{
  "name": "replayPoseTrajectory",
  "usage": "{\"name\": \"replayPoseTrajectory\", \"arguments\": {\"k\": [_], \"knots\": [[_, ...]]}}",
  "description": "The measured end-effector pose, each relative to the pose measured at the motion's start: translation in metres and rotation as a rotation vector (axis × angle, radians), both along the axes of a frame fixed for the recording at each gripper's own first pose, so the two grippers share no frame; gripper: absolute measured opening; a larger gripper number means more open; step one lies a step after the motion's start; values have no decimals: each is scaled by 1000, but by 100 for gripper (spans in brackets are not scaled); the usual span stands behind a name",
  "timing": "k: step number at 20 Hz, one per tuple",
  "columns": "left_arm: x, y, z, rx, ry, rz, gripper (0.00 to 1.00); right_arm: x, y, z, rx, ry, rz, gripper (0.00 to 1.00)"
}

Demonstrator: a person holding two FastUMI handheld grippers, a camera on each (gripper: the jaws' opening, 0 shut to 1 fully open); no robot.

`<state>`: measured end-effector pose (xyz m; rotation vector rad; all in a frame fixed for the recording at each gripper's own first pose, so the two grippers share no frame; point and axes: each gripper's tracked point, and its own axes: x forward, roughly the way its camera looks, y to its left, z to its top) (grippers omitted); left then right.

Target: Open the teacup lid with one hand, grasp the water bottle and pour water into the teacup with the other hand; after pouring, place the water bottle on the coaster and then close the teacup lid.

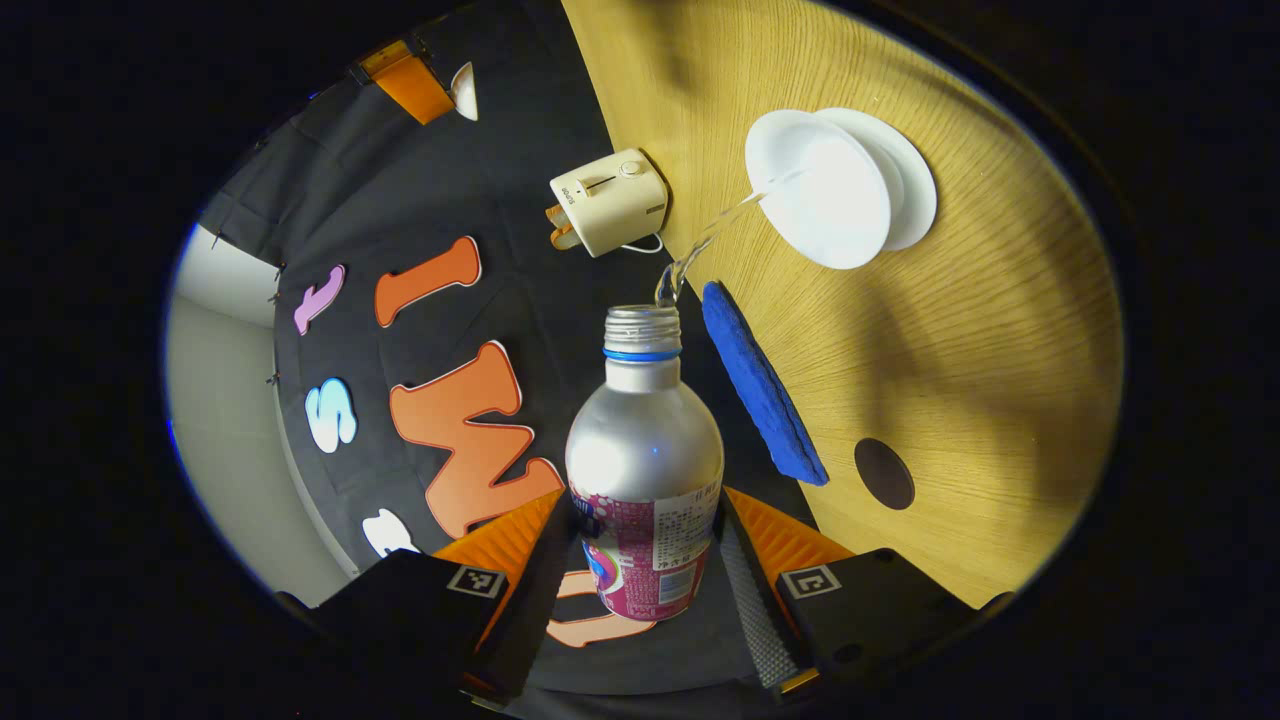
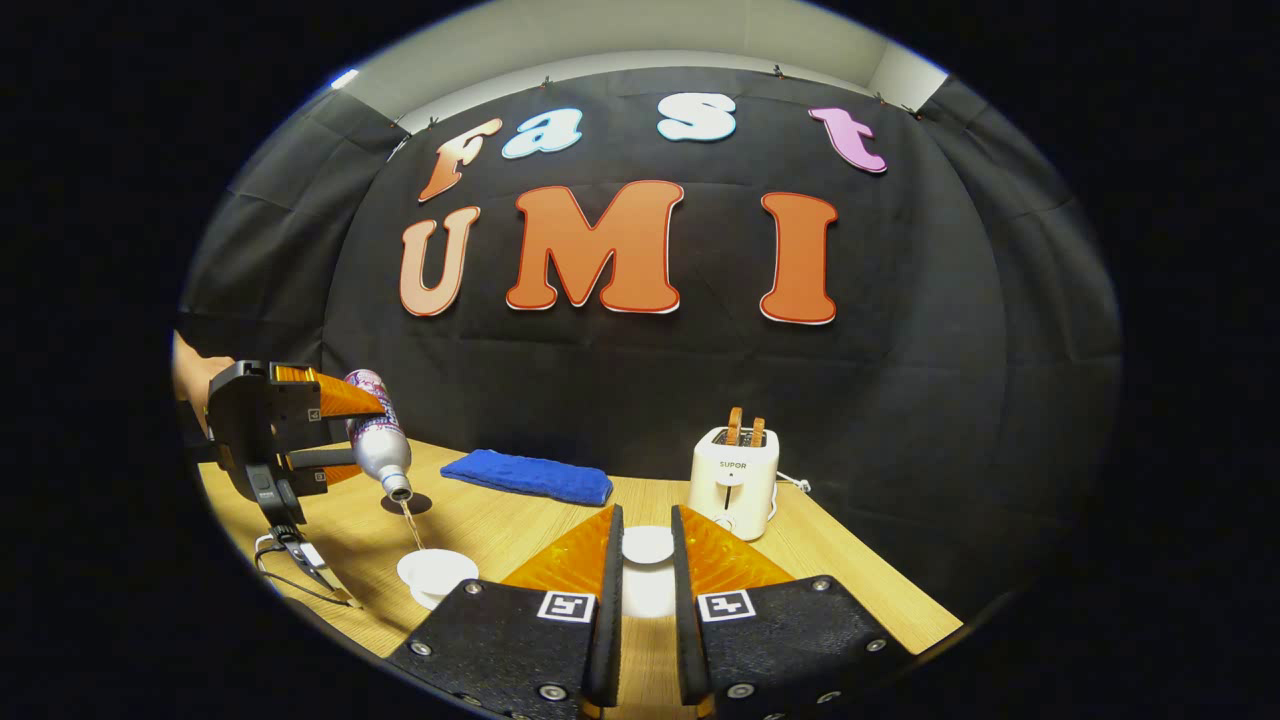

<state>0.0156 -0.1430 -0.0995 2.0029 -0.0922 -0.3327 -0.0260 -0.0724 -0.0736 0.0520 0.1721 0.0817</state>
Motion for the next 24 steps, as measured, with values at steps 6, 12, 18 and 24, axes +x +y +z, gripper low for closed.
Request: {"name": "replayPoseTrajectory", "arguments": {"k": [6, 12, 18, 24], "knots": [[4, -3, 14, 23, -28, -17, 85, 1, 2, 3, -10, -8, 4, 23], [8, -5, 18, 55, -47, -27, 85, 1, 4, 0, -4, -3, 4, 23], [7, -10, 11, 106, -59, -49, 85, 1, 10, -2, -11, 1, 16, 23], [4, -16, 7, 148, -73, -75, 83, 0, 13, -3, -9, 1, 25, 19]]}}
